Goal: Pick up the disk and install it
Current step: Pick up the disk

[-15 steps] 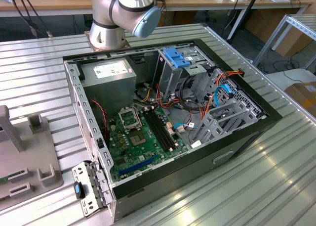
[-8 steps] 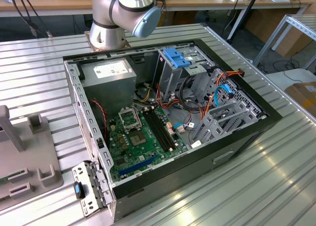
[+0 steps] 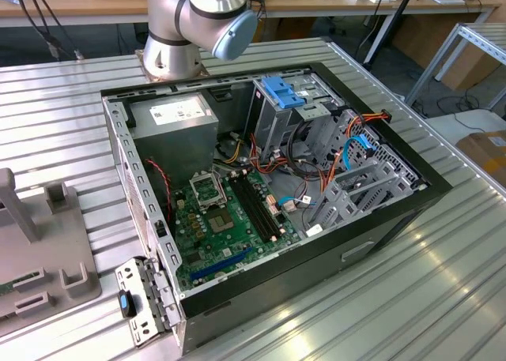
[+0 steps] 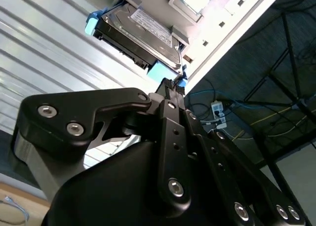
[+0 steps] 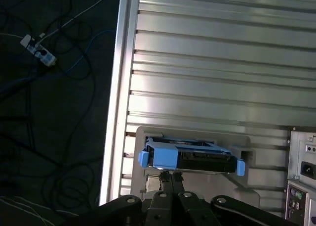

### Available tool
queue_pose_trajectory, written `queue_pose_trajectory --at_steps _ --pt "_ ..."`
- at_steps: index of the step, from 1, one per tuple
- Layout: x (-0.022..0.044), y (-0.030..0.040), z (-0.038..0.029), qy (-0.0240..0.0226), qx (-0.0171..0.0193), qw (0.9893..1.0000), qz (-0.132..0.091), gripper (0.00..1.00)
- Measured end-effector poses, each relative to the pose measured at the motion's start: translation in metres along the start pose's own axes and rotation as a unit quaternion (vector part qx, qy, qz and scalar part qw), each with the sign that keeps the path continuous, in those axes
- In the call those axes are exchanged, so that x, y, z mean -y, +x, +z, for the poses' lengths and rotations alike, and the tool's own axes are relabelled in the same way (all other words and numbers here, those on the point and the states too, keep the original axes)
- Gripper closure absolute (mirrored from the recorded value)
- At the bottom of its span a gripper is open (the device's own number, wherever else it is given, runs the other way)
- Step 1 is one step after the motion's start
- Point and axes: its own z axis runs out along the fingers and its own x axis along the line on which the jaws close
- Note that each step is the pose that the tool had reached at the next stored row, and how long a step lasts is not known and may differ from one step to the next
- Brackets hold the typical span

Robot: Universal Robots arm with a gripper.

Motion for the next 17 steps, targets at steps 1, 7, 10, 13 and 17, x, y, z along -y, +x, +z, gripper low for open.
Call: queue_pose_trajectory --at_steps 1,7,10,13,17 --pt "0.0 0.0 0.0 -0.0002 -0.0004 1.0 -0.007 0.89" --pt "0.0 0.0 0.0 -0.0013 -0.0026 0.9986 -0.052 0.89" --pt "0.0 0.0 0.0 -0.0027 -0.0053 0.994 -0.109 0.89" --pt "0.0 0.0 0.0 -0.0034 -0.0067 0.9907 -0.136 0.89" --pt "0.0 0.0 0.0 -0.0034 -0.0067 0.9906 -0.136 0.89"
